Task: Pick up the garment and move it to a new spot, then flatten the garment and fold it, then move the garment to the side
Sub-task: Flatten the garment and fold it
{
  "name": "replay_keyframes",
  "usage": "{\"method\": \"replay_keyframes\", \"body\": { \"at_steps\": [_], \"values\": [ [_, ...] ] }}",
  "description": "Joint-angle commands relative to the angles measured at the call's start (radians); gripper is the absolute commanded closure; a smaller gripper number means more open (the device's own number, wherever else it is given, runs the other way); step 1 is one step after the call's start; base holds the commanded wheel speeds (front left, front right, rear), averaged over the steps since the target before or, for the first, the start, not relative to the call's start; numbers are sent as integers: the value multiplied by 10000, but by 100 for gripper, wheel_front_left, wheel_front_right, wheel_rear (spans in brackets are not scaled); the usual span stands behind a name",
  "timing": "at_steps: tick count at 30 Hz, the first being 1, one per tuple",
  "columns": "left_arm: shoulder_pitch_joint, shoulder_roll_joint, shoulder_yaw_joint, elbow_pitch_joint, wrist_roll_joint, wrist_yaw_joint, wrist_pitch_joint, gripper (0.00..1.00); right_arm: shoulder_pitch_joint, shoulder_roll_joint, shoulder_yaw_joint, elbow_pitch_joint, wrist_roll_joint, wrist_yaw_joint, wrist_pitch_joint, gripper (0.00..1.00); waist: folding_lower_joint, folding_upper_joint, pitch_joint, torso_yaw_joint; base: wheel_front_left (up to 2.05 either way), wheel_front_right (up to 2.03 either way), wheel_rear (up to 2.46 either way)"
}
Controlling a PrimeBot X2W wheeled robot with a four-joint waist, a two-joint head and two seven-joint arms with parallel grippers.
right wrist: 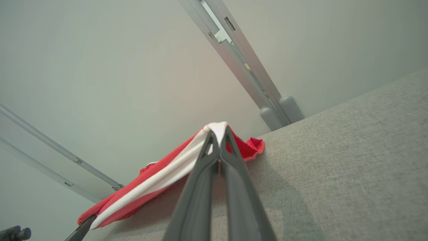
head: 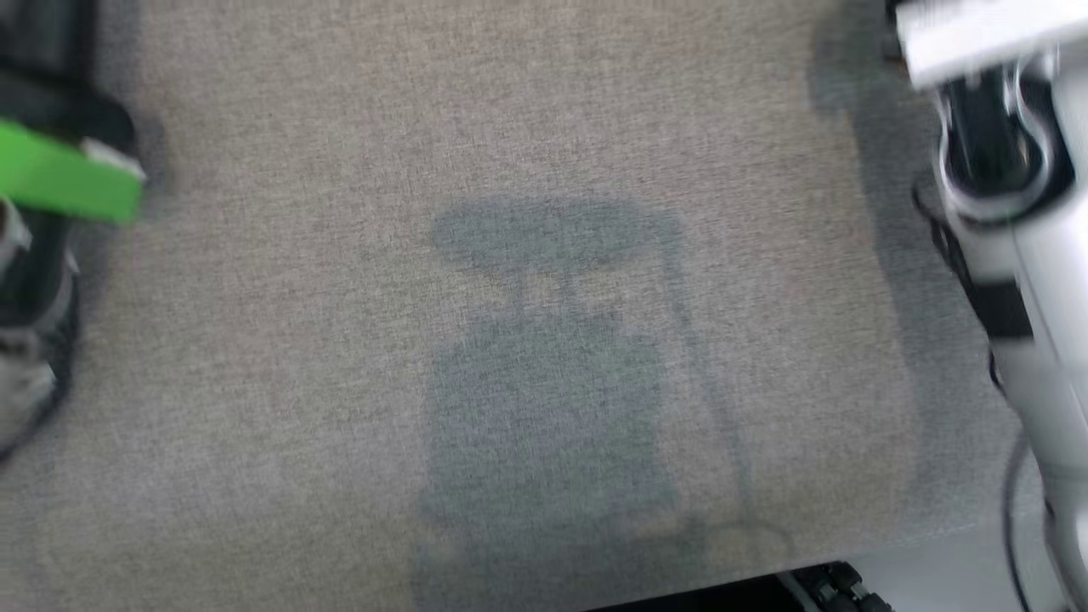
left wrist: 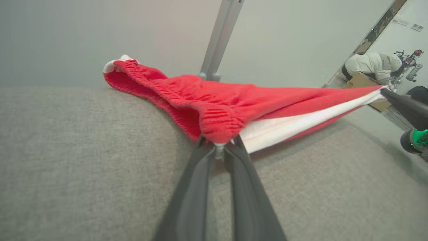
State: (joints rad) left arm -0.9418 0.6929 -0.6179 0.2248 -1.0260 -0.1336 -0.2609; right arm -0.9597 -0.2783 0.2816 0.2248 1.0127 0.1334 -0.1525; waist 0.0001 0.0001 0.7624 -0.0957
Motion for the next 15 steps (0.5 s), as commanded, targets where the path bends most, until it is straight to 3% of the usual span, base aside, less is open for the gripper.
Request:
{"method": "replay_keyframes", "body": {
  "at_steps": [1, 7, 15],
  "values": [
    [583, 221, 217, -116, 70, 63, -46, 100, 567, -400, -259, -248, 85, -49, -34, 100, -1, -1, -810, 189, 0, 0, 0],
    [4255, -297, 598, -1568, 239, 140, -46, 100, 4505, -1502, -364, -2058, 60, -48, 705, 100, -1, -1, -2468, 402, 0, 0, 0],
    [9040, -975, 1181, -3253, 319, 1161, -52, 100, 9695, -1875, -2016, -4754, 680, -54, 1457, 100, -1, -1, -4213, 466, 0, 0, 0]
  ]
}}
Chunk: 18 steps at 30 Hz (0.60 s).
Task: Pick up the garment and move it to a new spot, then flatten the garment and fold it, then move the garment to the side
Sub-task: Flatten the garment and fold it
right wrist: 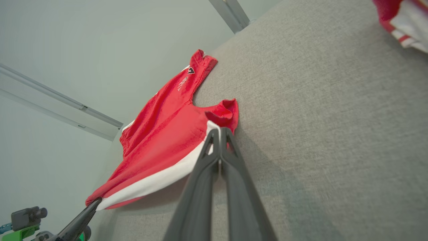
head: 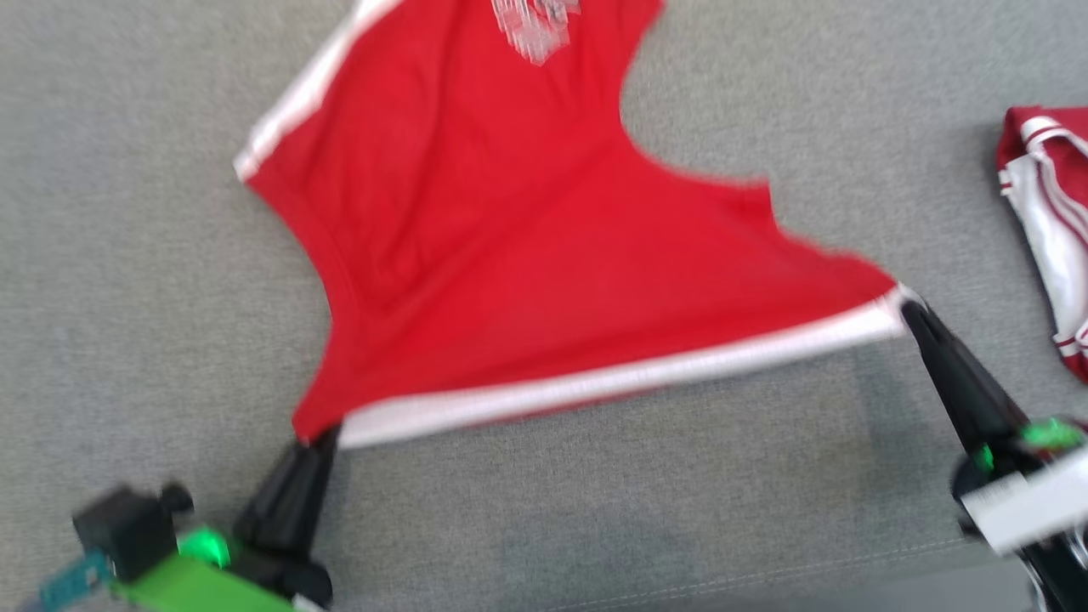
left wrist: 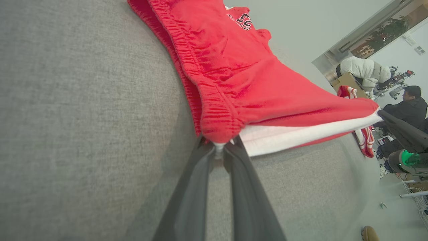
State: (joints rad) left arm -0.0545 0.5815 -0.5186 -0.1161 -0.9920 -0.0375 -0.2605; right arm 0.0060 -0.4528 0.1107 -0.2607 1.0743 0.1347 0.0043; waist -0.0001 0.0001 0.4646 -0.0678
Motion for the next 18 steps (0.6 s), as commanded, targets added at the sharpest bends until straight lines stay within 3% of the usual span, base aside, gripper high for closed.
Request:
{"method": "replay_keyframes", "body": {
  "at_steps": [1, 6, 9, 12, 15, 18],
  "values": [
    [676, 47, 354, -101, -56, 351, -63, 100, 631, -120, -579, -314, 151, -78, 29, 100, 1, -1, -1347, 175, 0, 0, 0],
    [2648, -6, 444, -1603, -434, 751, -12, 100, 3226, 159, -1899, -2402, 554, -86, 794, 100, 1, -1, -1447, 334, 0, 0, 0],
    [2928, 112, 370, -2269, -636, 802, 244, 100, 3509, 490, -2391, -3227, 704, -70, 1073, 100, 1, -1, -1213, 440, 0, 0, 0],
    [2339, 368, 557, -2472, -597, 981, 660, 100, 2565, 710, -2450, -3195, 560, -70, 1382, 100, 1, -1, -861, 587, 0, 0, 0],
    [1753, 262, 712, -2663, -947, 948, 949, 100, 1532, 848, -2243, -2766, 409, -60, 1718, 100, 1, -1, -536, 741, 0, 0, 0],
    [20, 287, 898, -2407, -1225, 1077, 1980, 100, -1306, 1277, -1732, -1216, -44, -50, 2460, 100, 1, -1, 205, 1130, 0, 0, 0]
  ]
}}
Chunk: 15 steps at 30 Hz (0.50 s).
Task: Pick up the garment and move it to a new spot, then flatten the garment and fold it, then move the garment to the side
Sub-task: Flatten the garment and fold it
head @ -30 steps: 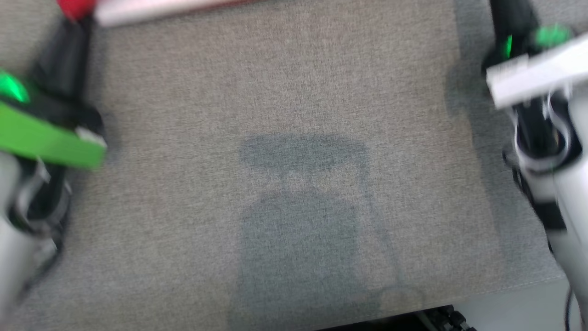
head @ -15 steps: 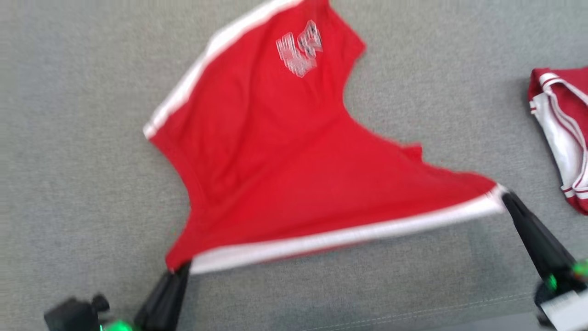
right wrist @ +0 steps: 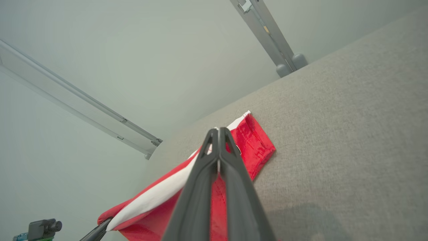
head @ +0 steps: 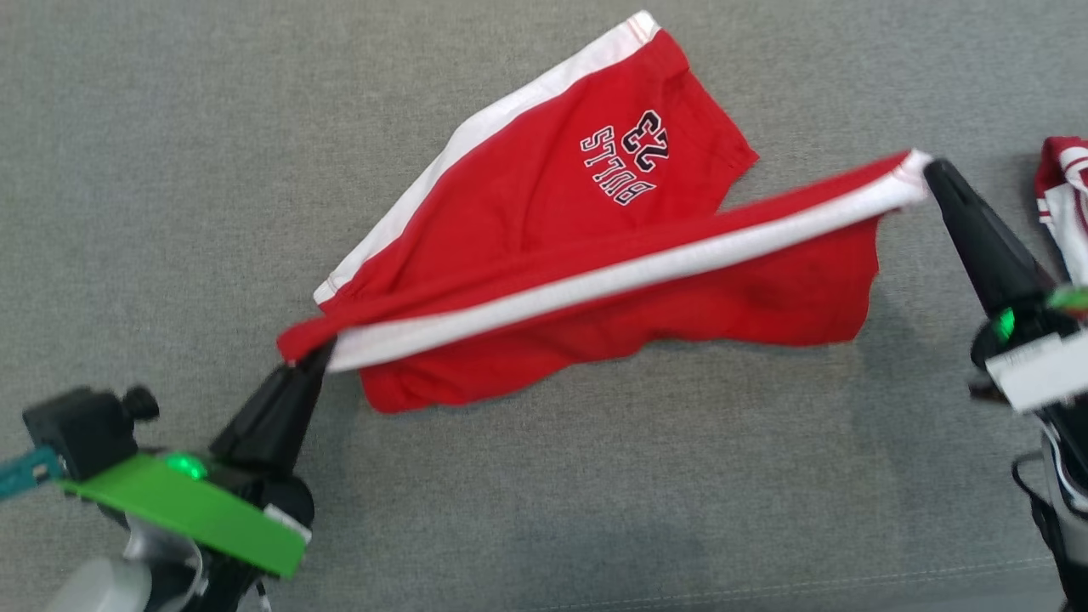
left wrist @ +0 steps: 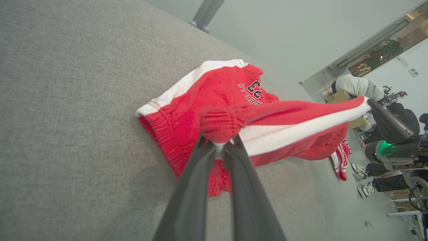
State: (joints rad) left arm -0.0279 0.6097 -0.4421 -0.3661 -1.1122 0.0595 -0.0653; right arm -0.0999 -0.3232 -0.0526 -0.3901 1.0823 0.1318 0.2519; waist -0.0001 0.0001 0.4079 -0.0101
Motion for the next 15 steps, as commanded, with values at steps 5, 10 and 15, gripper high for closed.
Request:
{"method": "replay_keyframes", "body": {
  "at_steps": [5, 10, 15],
  "values": [
    [-2444, -742, 125, 1341, -658, 781, 1219, 100, -3513, 561, 199, 2732, -1065, -22, 600, 100, 1, -1, 1209, 1103, 0, 0, 0],
    [-4182, -1396, -294, 2975, -346, 1120, 1795, 100, -5700, 896, 471, 4990, -2055, -20, 546, 100, 1, -1, 1242, 1546, 0, 0, 0],
    [-5298, -2229, -672, 4367, -548, 1216, 2303, 100, -7008, 959, 836, 6859, -2782, -19, 447, 100, 1, -1, 1157, 1915, 0, 0, 0]
  ]
}}
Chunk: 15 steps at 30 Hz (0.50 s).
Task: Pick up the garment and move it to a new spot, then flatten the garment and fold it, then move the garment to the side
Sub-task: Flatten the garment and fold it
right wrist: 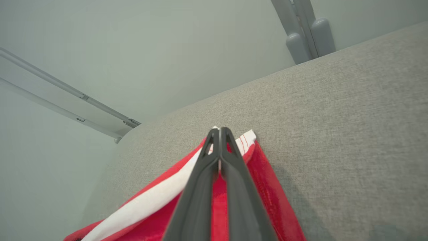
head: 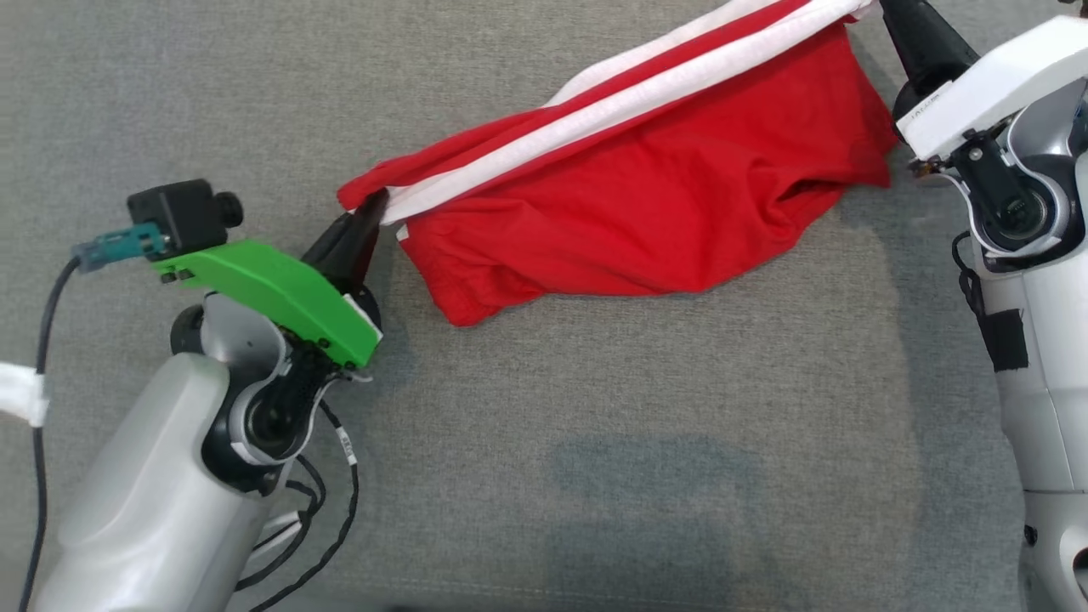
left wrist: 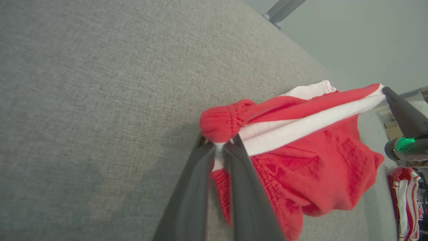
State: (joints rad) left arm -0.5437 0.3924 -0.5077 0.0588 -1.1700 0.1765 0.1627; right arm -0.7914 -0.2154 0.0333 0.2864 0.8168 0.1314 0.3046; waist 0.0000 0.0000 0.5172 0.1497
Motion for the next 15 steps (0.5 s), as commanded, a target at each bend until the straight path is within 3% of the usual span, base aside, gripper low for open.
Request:
{"method": "replay_keyframes", "body": {
  "at_steps": [1, 8, 9, 10, 11, 12, 13, 15],
  "values": [
    [-327, -162, -140, 369, 87, 21, 127, 100, -286, -137, 45, 396, -252, -15, -107, 100, 0, 0, 32, 378, 0, 0, 0],
    [-1048, -849, -652, 1724, 198, -345, 361, 100, -1057, -143, 663, 1833, -568, -10, -277, 100, 0, 0, -118, 576, 0, 0, 0],
    [-1093, -882, -669, 1818, 196, -362, 356, 95, -1087, -177, 734, 1931, -577, -10, -278, 100, 0, 0, -145, 585, 0, 0, 0],
    [-1127, -900, -679, 1892, 202, -390, 356, 73, -1115, -228, 823, 1998, -602, -9, -270, 100, 0, 0, -171, 590, 0, 0, 0],
    [-1144, -941, -677, 1924, 183, -426, 333, 58, -1136, -281, 874, 2059, -612, -9, -331, 100, 0, 0, -197, 593, 0, 0, 0],
    [-1154, -976, -682, 1956, 174, -432, 314, 16, -1144, -321, 912, 2122, -567, -9, -354, 100, 0, 0, -229, 593, 0, 0, 0],
    [-1165, -994, -704, 1973, 186, -437, 301, 0, -1145, -375, 971, 2158, -553, -9, -384, 100, 0, 0, -261, 588, 0, 0, 0],
    [-1188, -980, -755, 1947, 244, -471, 271, 0, -1165, -472, 1064, 2209, -611, -9, -476, 66, 0, 0, -319, 567, 0, 0, 0]
  ]
}}
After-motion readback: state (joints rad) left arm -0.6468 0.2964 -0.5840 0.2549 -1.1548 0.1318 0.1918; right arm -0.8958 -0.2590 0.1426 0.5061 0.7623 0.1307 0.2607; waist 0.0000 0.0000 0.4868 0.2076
